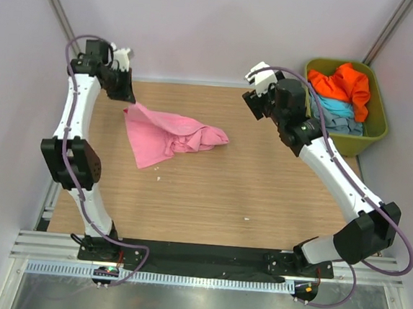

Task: Fold and stack the t-shirts
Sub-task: Flatten the tshirt out

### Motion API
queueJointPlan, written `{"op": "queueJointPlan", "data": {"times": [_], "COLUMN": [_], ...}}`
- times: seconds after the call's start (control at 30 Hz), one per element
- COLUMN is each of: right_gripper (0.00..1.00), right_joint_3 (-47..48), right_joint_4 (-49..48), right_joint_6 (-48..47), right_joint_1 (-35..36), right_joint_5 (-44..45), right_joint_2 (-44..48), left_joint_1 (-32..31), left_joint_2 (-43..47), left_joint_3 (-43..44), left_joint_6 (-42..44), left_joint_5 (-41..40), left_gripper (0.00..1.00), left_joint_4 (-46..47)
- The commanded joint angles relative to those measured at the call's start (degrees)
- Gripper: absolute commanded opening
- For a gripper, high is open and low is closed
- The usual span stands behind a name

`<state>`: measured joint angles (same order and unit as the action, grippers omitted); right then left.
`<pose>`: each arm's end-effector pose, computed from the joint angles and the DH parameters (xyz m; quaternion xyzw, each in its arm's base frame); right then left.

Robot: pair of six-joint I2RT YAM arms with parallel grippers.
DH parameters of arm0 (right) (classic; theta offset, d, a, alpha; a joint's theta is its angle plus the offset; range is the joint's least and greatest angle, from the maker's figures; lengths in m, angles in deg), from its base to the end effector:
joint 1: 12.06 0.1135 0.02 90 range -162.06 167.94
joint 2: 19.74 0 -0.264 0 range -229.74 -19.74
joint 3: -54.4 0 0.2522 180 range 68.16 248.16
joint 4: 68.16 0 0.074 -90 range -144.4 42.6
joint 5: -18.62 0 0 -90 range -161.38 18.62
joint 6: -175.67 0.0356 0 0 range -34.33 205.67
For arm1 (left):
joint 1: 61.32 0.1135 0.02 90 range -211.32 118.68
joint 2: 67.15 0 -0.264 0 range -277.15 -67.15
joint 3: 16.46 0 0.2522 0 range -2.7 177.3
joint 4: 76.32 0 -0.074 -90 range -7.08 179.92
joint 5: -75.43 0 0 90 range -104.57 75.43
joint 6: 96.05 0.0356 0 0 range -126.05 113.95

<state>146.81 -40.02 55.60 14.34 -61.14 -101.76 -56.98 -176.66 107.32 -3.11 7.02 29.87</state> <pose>0.3031 0.1434 0.3872 -0.3343 0.7337 -0.0908 0.5846 0.4067 0.0177 0.3322 0.0376 0.9483 -0.1640 0.2690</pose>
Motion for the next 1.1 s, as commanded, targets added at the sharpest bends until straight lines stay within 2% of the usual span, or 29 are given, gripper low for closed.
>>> {"op": "queueJointPlan", "data": {"times": [0.0, 0.07, 0.1, 0.13, 0.17, 0.43, 0.5, 0.6, 0.7, 0.87, 1.0, 1.07], "right_gripper": [0.75, 0.76, 0.80, 0.87, 0.90, 0.91, 0.92, 0.89, 0.81, 0.73, 0.72, 0.72], "right_joint_3": [4.49, 3.45, 2.83, 2.30, 2.12, 3.43, 4.23, 0.82, -4.55, -4.48, -0.79, 0.18], "right_joint_4": [-1.04, 3.18, 4.16, 5.22, 7.49, 7.95, 10.75, 11.30, 7.78, 7.68, 7.96, 5.41], "right_joint_6": [5.17, 6.59, 7.29, 7.56, 7.39, 7.12, 7.21, 7.22, 3.63, -0.61, 5.44, 11.41], "right_joint_1": [0.06, 0.06, 0.32, 0.85, 1.20, 2.17, 2.08, 4.01, 6.55, 9.20, 9.20, 9.20], "right_joint_5": [-2.99, -8.28, -11.79, -16.00, -17.95, -20.34, -25.34, -28.35, -27.99, -30.62, -35.72, -36.78], "right_joint_2": [1.42, 1.95, 2.12, 2.30, 2.56, 4.50, 4.15, 2.39, 1.16, -5.24, -11.75, -14.56], "left_joint_1": [-1.96, -2.93, -3.11, -3.72, -3.81, -13.47, -15.31, -16.73, -16.82, -16.91, -16.82, -16.91], "left_joint_2": [3.69, 3.95, 4.04, 4.22, 4.31, 9.66, 10.46, 11.43, 11.60, 11.08, 9.41, 8.53], "left_joint_3": [10.02, 14.16, 15.39, 16.53, 18.89, 23.40, 23.31, 22.26, 20.24, 16.91, 15.93, 15.05], "left_joint_6": [4.70, 4.01, 2.87, 2.34, 1.90, 5.32, 5.67, 6.02, 6.64, 8.75, 8.92, 8.75], "left_joint_5": [5.74, 6.54, 6.45, 6.37, 5.84, 0.48, -1.18, -2.33, -4.44, -10.58, -13.06, -13.58], "left_gripper": [0.00, 0.00, 0.00, 0.00, 0.00, 0.00, 0.00, 0.00, 0.00, 0.00, 0.00, 0.00], "left_joint_4": [-6.74, -6.84, -6.57, -6.40, -5.87, -3.93, -3.84, -3.93, -4.02, -3.76, -3.58, -3.23]}}
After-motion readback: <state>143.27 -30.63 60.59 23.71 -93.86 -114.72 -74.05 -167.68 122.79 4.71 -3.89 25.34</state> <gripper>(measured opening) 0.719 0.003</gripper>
